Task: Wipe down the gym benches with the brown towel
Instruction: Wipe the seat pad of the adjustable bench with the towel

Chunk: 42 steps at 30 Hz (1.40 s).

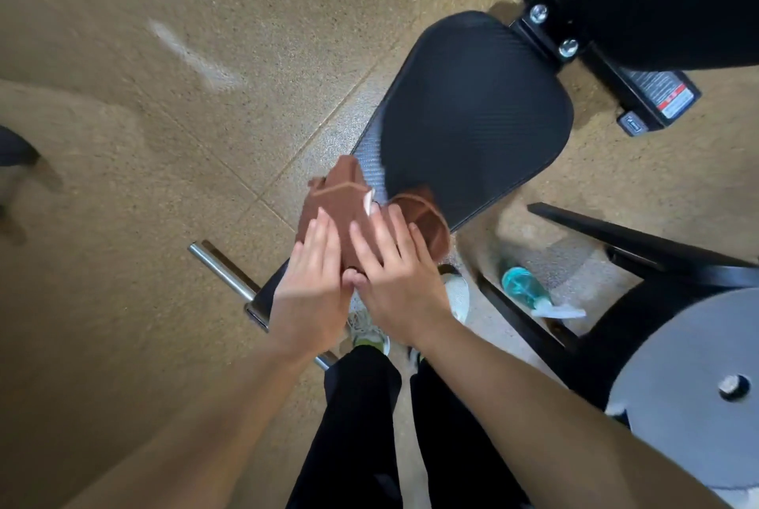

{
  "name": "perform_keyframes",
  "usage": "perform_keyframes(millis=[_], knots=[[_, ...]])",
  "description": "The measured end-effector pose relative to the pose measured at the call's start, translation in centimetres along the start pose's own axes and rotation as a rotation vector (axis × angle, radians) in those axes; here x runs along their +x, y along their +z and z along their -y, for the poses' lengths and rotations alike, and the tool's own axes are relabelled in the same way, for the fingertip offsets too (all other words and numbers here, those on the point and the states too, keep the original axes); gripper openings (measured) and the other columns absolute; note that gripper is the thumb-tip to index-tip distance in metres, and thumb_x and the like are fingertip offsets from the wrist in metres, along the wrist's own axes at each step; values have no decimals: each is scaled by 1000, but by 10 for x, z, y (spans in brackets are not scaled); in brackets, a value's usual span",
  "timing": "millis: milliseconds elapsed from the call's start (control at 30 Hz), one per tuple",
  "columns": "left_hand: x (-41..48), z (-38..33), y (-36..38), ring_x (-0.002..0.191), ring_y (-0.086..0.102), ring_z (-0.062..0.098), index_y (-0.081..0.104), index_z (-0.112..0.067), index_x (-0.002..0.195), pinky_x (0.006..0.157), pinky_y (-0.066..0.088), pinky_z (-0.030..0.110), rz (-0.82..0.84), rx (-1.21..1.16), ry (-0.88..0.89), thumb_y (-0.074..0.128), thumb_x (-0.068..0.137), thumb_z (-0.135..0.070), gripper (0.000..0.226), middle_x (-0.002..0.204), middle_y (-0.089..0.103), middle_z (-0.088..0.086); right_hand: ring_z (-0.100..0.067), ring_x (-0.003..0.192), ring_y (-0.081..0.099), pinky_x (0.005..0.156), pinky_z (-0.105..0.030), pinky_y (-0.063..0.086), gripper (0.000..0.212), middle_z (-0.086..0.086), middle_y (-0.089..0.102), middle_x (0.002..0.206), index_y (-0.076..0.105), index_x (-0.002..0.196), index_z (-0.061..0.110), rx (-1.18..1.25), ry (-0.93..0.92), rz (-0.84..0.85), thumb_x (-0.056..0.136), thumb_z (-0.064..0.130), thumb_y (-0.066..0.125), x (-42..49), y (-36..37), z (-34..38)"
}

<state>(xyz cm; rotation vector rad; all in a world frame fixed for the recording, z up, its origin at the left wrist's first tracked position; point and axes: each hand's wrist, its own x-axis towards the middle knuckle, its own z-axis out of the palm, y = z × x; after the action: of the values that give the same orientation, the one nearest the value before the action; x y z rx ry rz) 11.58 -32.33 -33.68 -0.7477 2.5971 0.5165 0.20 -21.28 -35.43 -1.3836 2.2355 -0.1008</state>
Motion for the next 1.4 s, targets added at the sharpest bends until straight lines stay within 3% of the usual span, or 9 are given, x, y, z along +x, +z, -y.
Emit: perform_keyframes(millis=[133,267,400,600,700,867,1100,1267,1400], knots=[[31,-10,-10,152,17,19,12,-12,158,118,29,48,-32,-448,-181,22,102,-37,62,165,19,6,-32,152,15,122,-47,14,60,-9,20,165,25,157,25,-65,-167,-2,102,42,39,38,-18,-28],[93,-30,-27,142,35,22,29,-13,153,115,32,43,-175,-610,-311,24,105,-38,54,153,40,8,-30,154,3,123,-46,8,64,-8,8,168,7,159,28,-172,-161,19,101,40,28,91,-48,-57],[177,-34,-55,122,56,32,44,-21,142,101,42,38,-54,-605,-326,23,107,-38,44,132,61,13,-26,154,2,123,-45,8,59,-4,9,168,16,158,28,-243,-83,-24,101,40,22,152,-77,-92],[278,-75,-81,118,58,32,48,-17,136,99,45,40,-17,-560,-225,21,106,-38,45,127,63,12,-33,127,43,113,-47,32,50,-12,49,136,44,138,21,-250,106,-133,101,42,19,208,-113,-170],[248,-63,-73,107,62,35,48,-16,129,91,48,41,-6,-494,-217,23,106,-39,41,116,67,14,-33,142,29,120,-48,22,48,-13,40,149,46,138,20,-212,151,-145,99,39,24,195,-105,-148],[143,-23,-58,101,63,38,48,-18,125,79,42,38,46,-410,-283,30,106,-32,30,110,67,15,-34,151,13,124,-49,10,55,-9,34,157,47,144,20,-199,-34,-26,96,43,31,135,-70,-68],[128,-34,-50,112,58,36,41,-19,137,93,45,45,-60,-485,-407,29,105,-32,37,127,60,11,-31,139,37,119,-47,19,52,-5,52,143,58,131,28,-238,-305,41,93,54,36,154,-79,-89],[217,-63,-62,112,59,37,44,-21,132,91,43,42,-71,-502,-431,24,105,-34,36,122,64,15,-29,123,48,106,-45,31,48,-2,59,128,65,114,27,-233,-166,-60,89,51,32,201,-111,-135],[266,-80,-70,112,58,33,47,-21,126,82,37,33,-90,-554,-335,28,104,-33,31,123,63,12,-31,115,51,93,-45,40,43,-3,55,130,60,121,28,-128,39,-142,94,49,33,214,-121,-166]])
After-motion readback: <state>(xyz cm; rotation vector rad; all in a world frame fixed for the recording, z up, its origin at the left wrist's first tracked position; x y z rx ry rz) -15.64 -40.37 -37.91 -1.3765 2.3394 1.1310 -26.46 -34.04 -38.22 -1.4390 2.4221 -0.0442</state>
